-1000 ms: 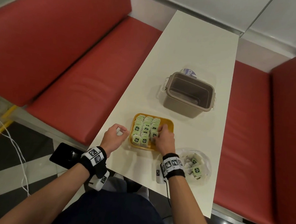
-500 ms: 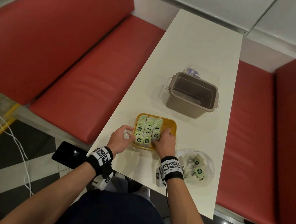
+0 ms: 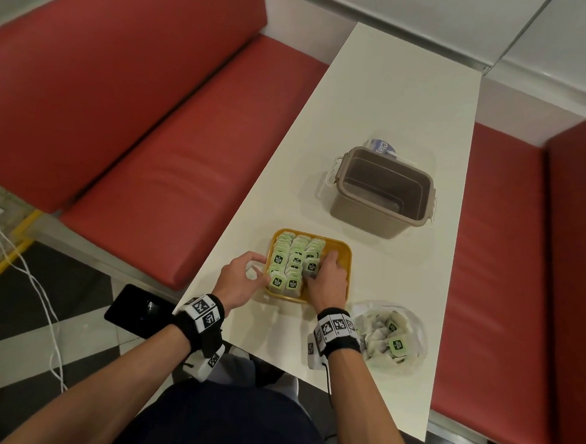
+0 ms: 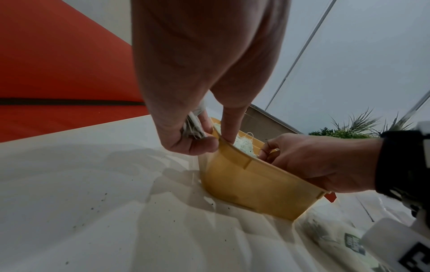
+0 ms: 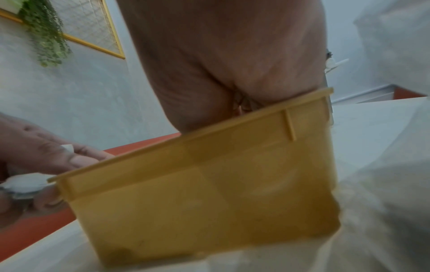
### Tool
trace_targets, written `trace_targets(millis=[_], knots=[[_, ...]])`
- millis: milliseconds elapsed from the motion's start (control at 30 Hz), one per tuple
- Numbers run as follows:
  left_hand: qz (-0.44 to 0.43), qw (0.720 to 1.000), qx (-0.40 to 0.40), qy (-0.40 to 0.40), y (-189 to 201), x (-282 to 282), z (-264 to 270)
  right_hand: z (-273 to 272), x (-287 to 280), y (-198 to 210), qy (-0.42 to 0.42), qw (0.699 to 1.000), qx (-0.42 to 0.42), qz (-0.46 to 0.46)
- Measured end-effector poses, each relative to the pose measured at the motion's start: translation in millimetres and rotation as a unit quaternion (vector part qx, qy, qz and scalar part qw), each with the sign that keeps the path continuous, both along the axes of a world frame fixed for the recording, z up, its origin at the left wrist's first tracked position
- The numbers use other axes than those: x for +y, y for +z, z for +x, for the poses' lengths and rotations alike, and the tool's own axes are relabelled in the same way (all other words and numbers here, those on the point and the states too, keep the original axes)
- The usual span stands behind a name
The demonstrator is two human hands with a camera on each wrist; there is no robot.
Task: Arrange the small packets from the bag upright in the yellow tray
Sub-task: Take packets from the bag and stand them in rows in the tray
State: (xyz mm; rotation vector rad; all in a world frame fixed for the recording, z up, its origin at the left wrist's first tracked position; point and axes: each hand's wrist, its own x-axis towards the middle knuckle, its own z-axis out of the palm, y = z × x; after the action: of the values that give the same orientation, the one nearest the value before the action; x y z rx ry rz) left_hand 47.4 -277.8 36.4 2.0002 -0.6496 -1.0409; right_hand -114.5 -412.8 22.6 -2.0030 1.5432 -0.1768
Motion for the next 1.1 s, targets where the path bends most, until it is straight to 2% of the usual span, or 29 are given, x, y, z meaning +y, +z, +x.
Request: trace_targets(millis=[333, 400, 533, 667, 800, 967, 1100], knots=[[-0.019, 0.999, 0.029, 0.039, 15.6, 3.3, 6.8, -1.1, -1.7, 7.0, 0.008, 1.000, -0.024, 0.008], [-0.051, 0.993, 0.085, 0.064, 22.3, 3.5, 8.7, -3.4, -2.6, 12.6, 0.008, 0.999, -0.031, 0.016], [-0.127, 0.961, 0.221, 0.101, 43.7, 5.3, 10.7, -9.8, -2.9, 39.3, 0.008, 0.998, -0.057, -0.016], [-0.180, 0.939, 0.284, 0.065, 65.1, 9.6, 5.2, -6.6, 5.2, 74.7, 0.038, 0.982, -0.184, -0.031], [-0.193, 0.941, 0.276, 0.016, 81.6, 10.1, -4.1, 0.1, 23.5, 112.3, 0.083, 0.954, -0.288, 0.023], [-0.208, 0.942, 0.263, 0.017, 91.1, 6.7, -10.2, 0.6, 30.2, 126.1, 0.106, 0.950, -0.277, 0.103], [-0.220, 0.938, 0.267, 0.004, 95.6, 5.2, -12.3, 0.2, 31.3, 125.5, 0.089, 0.933, -0.323, 0.133]])
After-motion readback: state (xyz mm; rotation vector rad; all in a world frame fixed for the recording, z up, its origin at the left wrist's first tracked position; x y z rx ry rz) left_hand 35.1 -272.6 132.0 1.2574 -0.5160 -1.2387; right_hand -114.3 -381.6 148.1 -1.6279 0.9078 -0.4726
